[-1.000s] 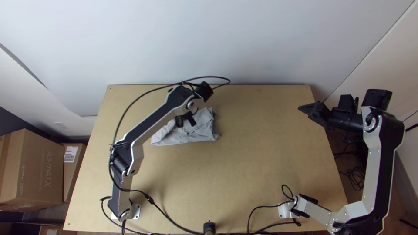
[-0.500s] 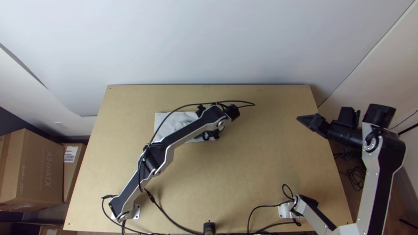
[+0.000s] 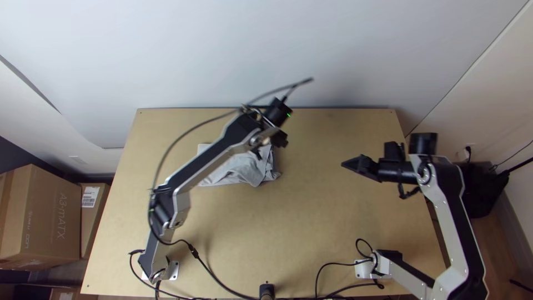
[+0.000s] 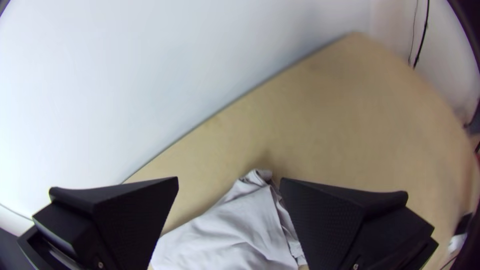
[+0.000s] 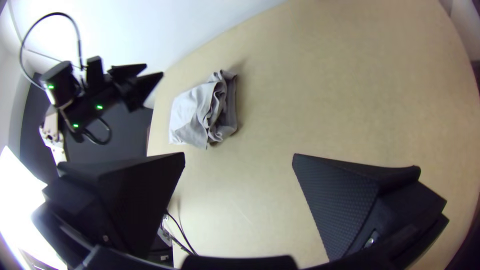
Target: Fold the t-shirt
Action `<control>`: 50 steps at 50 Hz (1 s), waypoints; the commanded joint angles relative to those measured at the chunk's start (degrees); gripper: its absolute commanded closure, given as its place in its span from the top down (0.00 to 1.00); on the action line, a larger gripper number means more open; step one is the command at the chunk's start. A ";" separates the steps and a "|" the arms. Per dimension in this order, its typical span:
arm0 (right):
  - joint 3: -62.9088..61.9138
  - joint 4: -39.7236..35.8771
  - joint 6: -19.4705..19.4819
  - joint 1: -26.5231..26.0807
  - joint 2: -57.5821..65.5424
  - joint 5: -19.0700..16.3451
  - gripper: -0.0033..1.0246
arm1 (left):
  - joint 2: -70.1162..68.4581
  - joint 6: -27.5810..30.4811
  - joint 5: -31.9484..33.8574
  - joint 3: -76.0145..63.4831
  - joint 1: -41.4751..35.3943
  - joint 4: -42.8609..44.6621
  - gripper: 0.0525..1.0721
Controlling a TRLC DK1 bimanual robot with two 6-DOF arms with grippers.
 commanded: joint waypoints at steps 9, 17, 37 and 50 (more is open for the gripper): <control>6.94 4.57 5.74 12.78 19.52 -0.39 0.96 | -16.69 -5.51 6.47 0.94 6.82 -6.68 0.96; 14.41 7.38 6.18 18.85 30.77 -0.39 0.96 | -23.98 -6.03 8.67 0.06 11.48 -10.72 0.96; 36.56 10.99 7.15 27.55 54.24 2.07 0.96 | -35.94 -8.49 20.36 -3.72 28.18 -15.82 0.96; 48.25 10.28 9.17 30.19 66.19 2.78 0.96 | -36.55 -6.30 23.61 -4.60 36.79 -16.87 0.96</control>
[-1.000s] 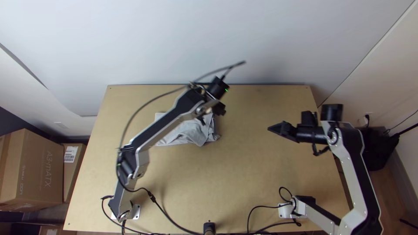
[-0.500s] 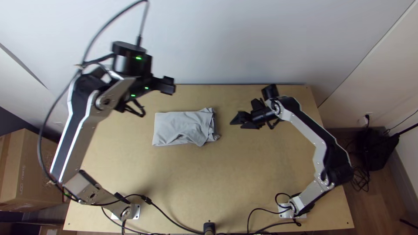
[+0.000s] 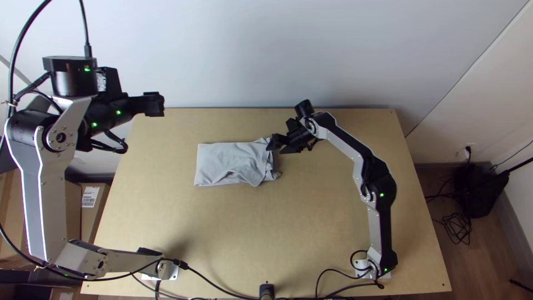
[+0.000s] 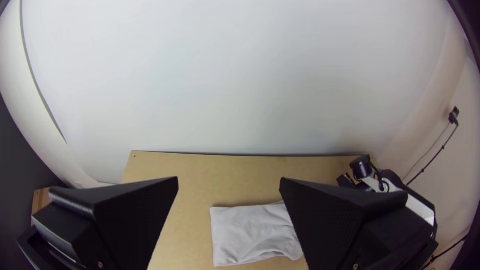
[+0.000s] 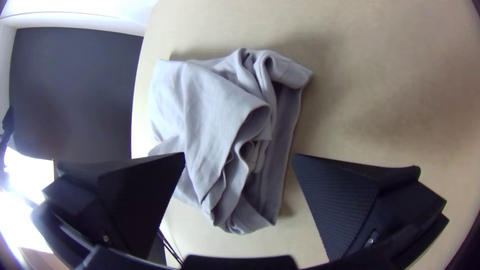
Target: Fold the t-shirt
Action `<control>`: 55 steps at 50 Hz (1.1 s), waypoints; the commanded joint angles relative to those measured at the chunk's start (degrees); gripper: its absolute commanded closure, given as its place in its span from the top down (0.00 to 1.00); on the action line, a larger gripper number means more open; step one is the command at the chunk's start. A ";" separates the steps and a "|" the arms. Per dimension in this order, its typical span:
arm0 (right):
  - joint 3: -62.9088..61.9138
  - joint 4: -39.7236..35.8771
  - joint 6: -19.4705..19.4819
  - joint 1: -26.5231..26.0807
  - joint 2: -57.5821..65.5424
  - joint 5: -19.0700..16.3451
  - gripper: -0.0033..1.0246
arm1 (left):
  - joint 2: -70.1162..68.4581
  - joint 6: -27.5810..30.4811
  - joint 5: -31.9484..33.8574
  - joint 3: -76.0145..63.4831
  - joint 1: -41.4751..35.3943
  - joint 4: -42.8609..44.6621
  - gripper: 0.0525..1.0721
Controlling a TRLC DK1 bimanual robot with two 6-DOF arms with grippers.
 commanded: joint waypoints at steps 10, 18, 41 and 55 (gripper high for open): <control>10.91 -1.41 1.61 2.59 11.32 0.04 0.95 | 0.76 1.86 1.31 -0.55 4.24 -0.46 0.96; 15.57 -4.05 1.43 2.77 15.10 -0.31 0.35 | 1.38 1.95 1.31 -0.47 5.03 -0.28 0.96; 14.60 -3.26 0.82 -10.59 15.10 0.31 0.03 | 1.91 2.74 2.54 -0.73 7.49 -0.37 0.96; 6.25 -1.68 -2.78 -25.45 7.72 0.31 0.03 | 2.00 3.53 2.81 -0.73 7.75 0.25 0.96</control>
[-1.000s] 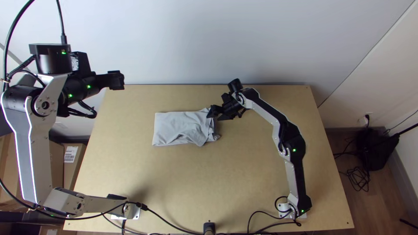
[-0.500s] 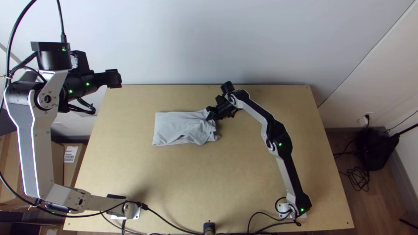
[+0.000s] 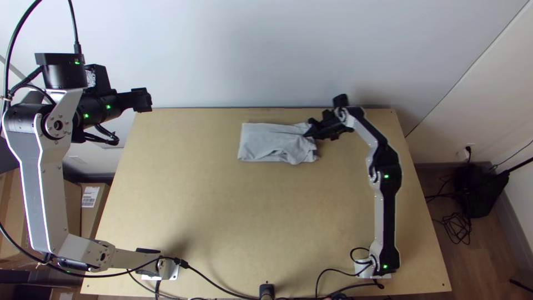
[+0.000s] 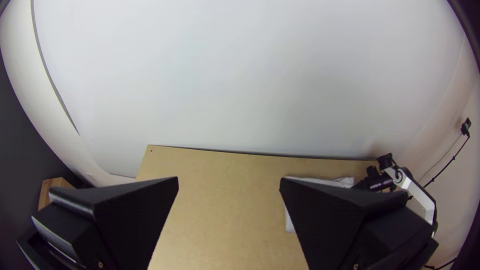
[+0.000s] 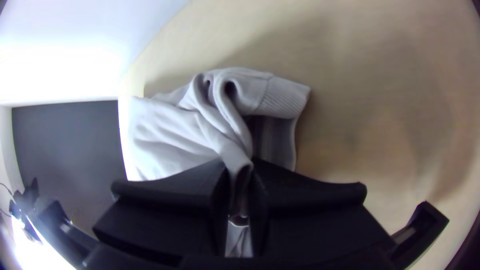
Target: Fold the t-shirt
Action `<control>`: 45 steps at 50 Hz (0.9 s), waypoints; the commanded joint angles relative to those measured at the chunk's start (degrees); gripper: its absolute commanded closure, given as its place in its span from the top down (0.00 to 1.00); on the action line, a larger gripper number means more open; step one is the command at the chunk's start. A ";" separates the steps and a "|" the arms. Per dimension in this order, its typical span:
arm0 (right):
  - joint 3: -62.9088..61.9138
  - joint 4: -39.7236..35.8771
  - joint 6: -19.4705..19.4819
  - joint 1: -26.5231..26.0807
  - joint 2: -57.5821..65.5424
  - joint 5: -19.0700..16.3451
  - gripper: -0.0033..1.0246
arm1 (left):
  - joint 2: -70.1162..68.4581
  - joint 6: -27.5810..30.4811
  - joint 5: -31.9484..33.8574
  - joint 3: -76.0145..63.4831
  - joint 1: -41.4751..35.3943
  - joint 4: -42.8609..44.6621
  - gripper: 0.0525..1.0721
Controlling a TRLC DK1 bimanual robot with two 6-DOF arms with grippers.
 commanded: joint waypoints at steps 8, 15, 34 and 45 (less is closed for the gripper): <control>-8.22 0.09 -6.74 -15.27 -8.06 1.01 0.03 | 0.31 1.13 1.15 -0.42 1.42 0.29 0.96; -11.38 -1.40 -11.67 -23.18 -10.26 0.92 0.03 | 0.40 1.30 2.82 -0.51 2.56 0.38 0.96; -15.43 -1.67 -22.74 -41.28 -12.19 0.92 0.03 | 1.28 1.30 3.70 -0.42 1.42 1.61 0.96; -14.46 6.42 -22.92 -44.45 -15.53 8.48 0.97 | 1.28 1.04 3.70 -0.25 0.80 3.28 0.96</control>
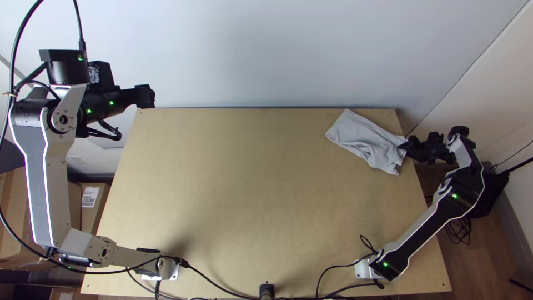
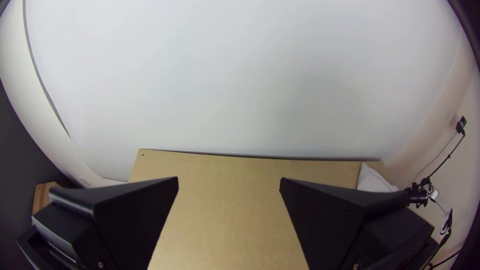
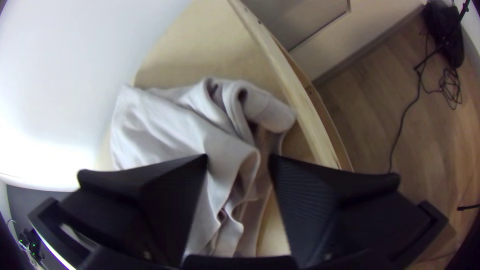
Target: Fold the t-shirt
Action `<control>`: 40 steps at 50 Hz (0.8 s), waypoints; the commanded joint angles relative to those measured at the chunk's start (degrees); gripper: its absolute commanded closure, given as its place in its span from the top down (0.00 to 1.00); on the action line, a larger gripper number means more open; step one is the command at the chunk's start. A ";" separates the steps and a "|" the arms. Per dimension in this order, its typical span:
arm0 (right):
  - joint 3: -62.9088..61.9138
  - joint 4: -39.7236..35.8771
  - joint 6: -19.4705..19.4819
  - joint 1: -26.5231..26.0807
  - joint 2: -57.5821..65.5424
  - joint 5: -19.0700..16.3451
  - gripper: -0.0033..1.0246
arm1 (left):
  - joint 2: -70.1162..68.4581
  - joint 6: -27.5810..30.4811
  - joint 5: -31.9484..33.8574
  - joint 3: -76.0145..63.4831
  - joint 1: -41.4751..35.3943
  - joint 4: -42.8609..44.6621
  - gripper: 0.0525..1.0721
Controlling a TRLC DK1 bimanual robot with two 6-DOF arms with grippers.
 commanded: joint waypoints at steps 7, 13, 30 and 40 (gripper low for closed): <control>-2.52 17.63 -0.34 -0.45 -12.69 13.53 0.97 | -0.43 0.17 0.66 -0.25 0.35 1.18 0.96; -5.25 26.68 -3.94 1.40 -20.60 20.39 0.97 | -0.69 0.34 0.66 -0.25 1.75 2.24 0.96; -12.45 42.59 -7.89 16.34 -49.07 25.83 0.96 | -5.44 0.52 0.57 -0.42 4.57 11.64 0.96; -13.60 42.77 -4.82 25.48 -64.02 26.54 0.96 | -15.54 3.15 -1.71 -5.17 4.48 17.62 0.96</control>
